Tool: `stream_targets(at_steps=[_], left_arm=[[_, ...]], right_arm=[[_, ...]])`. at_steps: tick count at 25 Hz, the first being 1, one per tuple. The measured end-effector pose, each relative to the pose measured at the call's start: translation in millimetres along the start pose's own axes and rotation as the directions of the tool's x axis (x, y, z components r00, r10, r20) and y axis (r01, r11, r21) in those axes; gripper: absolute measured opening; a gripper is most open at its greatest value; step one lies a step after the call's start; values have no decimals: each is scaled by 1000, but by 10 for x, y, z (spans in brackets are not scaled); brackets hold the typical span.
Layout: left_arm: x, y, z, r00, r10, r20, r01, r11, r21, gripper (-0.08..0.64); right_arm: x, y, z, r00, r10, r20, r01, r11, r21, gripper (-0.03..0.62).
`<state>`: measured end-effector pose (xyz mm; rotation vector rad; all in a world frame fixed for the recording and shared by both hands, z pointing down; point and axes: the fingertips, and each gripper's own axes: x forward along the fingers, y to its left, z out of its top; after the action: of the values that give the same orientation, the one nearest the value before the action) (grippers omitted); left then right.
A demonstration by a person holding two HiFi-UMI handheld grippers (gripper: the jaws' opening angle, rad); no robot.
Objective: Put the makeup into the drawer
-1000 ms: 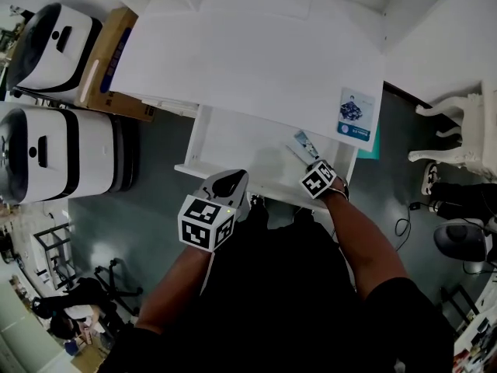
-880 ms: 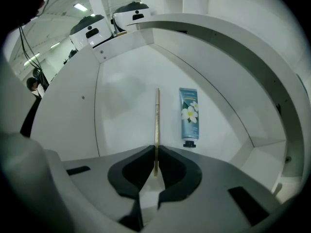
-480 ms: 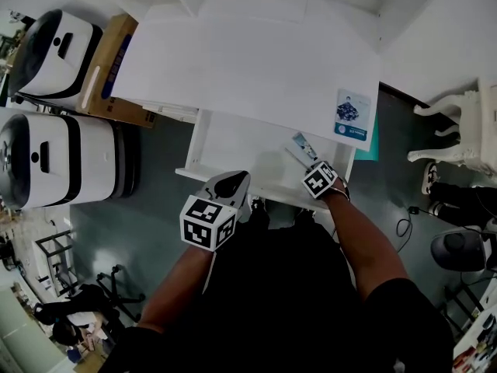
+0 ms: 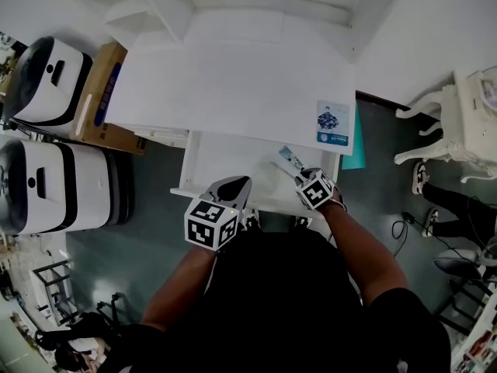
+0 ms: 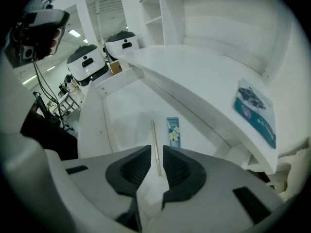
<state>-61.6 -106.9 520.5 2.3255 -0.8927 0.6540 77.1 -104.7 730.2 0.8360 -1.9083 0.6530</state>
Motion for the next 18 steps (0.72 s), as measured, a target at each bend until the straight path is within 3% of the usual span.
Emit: stream_targets(at_steps=[7, 12, 18], left_arm=[[48, -54, 142, 999, -38, 17, 38, 999, 32, 11], [91, -92, 301, 998, -61, 36, 58, 996, 61, 11], [135, -211, 397, 994, -101, 47, 97, 991, 91, 11]], right_arm=[[-796, -56, 464, 975, -38, 219, 7, 990, 143, 80], [-1407, -26, 694, 931, -72, 356, 19, 988, 152, 78], [-1902, -45, 747, 866, -93, 491, -51, 961, 272, 55]])
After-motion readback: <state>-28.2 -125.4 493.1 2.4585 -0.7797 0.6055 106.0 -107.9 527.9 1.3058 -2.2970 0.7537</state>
